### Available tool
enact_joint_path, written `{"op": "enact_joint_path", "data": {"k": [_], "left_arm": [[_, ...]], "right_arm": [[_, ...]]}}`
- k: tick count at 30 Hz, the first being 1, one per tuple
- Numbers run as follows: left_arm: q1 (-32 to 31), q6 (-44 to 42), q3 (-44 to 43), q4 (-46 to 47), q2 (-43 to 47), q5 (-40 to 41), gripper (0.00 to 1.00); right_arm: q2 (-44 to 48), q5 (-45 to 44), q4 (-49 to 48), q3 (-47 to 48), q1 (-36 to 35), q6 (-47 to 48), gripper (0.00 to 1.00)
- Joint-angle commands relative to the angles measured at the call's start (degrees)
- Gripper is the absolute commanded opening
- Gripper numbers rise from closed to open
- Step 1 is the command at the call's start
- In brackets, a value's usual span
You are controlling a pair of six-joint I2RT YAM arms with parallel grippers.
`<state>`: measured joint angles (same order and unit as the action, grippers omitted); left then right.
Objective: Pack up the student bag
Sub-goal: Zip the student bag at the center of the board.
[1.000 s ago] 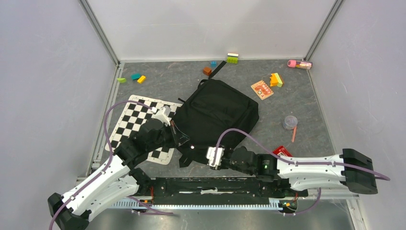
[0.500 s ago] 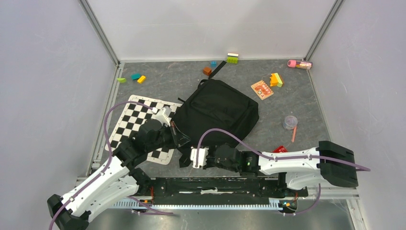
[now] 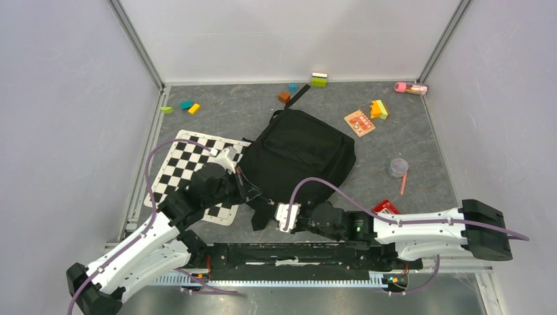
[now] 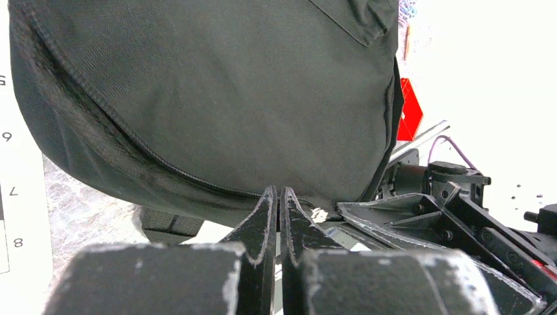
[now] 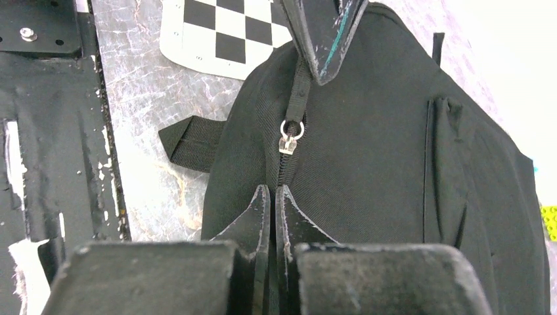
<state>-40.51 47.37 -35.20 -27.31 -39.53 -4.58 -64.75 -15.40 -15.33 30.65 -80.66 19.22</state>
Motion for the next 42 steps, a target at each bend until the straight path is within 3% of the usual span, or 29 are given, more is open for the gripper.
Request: {"op": "enact_joint_path", "data": {"k": [1,13,23,31,33,34,36,39,42], "left_arm": [[2.3,1.6,-3.1,5.2,-0.9,6.0,0.02],[10.1,-3.3,-3.2,6.4,-0.9,0.9,0.02],[21.3,-7.1,-4.7,5.8,-2.0,-6.4,0.02],[23.5,-14.4,-10.8,6.7,-7.4,-12.1,0.02],[23.5,-17.1,-11.2,7.0,-7.4,-17.3,0.02],[23.6,-18.4,-11.2,6.9,-7.3,-20.8,0.05],[23.6,-19.9,-10.9,5.5,-6.9,-26.6,0.21],[23.5,-18.5,-7.9,3.7,-4.0,-28.5,0.55],[23.4,-14.9,-4.3,2.7,-0.5,-28.4,0.73]], "right_arm": [[4.9,-2.7,7.9,-3.1,-3.0,-5.5,0.00],[12.4,-9.8,13.8,-4.7,-6.9,-11.1,0.00],[18.6,-10.1,17.7,-4.1,-7.1,-13.0,0.00],[18.4,-10.0,21.4,-3.4,-7.1,-13.9,0.00],[18.4,-10.2,20.7,-3.2,-7.1,-14.3,0.00],[18.5,-10.2,20.0,-3.3,-7.1,-14.4,0.00],[18.3,-10.6,18.3,-3.6,-7.1,-14.6,0.03],[17.0,-12.1,15.8,-4.0,-7.1,-15.2,0.41],[15.0,-12.9,11.6,-4.3,-7.0,-15.8,0.63]]}}
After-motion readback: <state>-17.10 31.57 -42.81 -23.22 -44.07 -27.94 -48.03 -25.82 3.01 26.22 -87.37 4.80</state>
